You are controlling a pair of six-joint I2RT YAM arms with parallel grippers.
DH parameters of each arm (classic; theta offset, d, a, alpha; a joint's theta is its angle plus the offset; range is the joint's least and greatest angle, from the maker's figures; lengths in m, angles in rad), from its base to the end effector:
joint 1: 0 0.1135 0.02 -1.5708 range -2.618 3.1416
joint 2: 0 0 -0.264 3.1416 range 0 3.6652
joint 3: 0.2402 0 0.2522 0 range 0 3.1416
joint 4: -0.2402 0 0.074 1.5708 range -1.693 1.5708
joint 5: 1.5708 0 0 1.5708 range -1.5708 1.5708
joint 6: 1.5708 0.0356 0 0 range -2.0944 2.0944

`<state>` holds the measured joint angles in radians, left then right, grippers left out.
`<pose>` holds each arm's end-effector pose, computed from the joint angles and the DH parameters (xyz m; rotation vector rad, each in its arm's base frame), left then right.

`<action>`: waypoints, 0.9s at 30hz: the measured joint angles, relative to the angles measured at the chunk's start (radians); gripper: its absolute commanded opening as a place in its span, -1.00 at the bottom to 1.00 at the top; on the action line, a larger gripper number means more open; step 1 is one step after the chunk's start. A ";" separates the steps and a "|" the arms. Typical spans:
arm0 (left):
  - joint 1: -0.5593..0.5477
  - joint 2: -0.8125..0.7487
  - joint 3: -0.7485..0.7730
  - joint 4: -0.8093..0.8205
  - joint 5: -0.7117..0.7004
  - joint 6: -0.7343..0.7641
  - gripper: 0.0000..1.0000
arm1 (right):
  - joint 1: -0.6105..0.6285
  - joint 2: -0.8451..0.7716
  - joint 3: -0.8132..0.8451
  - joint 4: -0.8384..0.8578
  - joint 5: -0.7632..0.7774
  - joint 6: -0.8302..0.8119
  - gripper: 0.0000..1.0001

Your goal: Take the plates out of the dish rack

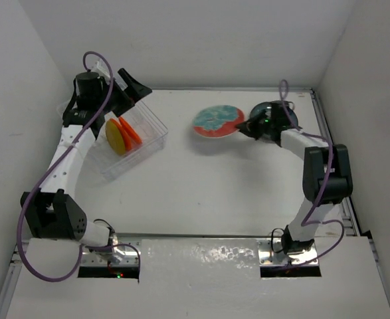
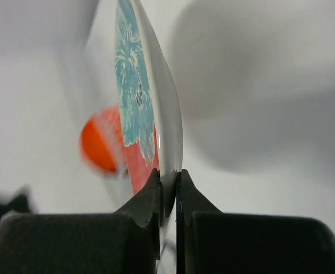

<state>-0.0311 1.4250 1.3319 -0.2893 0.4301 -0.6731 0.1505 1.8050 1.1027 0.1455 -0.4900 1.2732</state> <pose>0.3292 -0.0251 0.3720 -0.3508 1.9904 -0.8758 0.3895 0.0760 0.2021 0.9739 2.1611 1.2963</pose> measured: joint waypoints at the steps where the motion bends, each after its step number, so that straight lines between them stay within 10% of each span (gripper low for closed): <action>1: 0.000 -0.004 0.026 -0.029 -0.031 0.024 1.00 | -0.059 -0.010 -0.016 -0.054 0.054 -0.018 -1.00; 9: 0.005 -0.082 0.054 -0.229 -0.190 0.169 1.00 | -0.364 -0.008 -0.010 -0.109 0.325 -0.066 -1.00; 27: 0.006 -0.096 0.029 -0.366 -0.308 0.254 1.00 | -0.359 -0.032 -0.223 0.092 0.460 -0.026 -0.71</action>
<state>-0.0246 1.3293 1.3613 -0.6556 0.1219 -0.4187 -0.2089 1.7733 0.8799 0.2379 -0.0303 1.2476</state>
